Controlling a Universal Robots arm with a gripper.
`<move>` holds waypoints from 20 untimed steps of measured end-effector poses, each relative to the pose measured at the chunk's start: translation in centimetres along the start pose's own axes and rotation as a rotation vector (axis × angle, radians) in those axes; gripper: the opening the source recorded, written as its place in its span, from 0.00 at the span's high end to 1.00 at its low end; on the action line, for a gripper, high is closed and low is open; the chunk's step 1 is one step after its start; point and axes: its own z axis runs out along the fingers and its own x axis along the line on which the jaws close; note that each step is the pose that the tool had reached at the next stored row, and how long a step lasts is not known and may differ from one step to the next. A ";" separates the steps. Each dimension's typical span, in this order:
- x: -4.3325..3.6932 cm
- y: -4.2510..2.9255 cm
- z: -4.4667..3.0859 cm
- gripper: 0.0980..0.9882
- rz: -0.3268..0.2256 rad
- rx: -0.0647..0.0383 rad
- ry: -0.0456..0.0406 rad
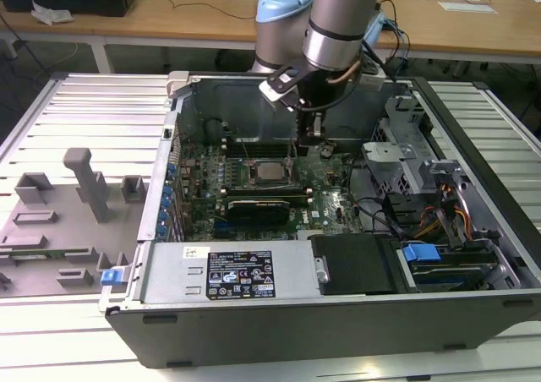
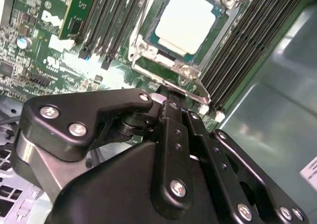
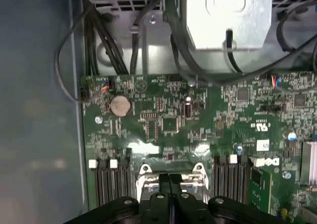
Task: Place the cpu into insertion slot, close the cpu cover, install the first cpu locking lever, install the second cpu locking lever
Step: 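Close the cpu cover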
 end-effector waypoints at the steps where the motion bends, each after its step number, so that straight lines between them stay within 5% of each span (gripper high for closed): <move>1: 0.01 -0.31 0.03 0.99 0.000 -0.003 0.0001; 6: 0.00 -2.46 0.22 0.99 0.000 -0.026 0.0007; 11: -0.05 -4.21 0.48 0.99 -0.001 -0.086 0.0026; 15: -0.14 -5.24 0.67 0.99 -0.001 -0.091 0.0027; 20: -0.19 -5.49 0.89 0.99 -0.001 -0.093 0.0024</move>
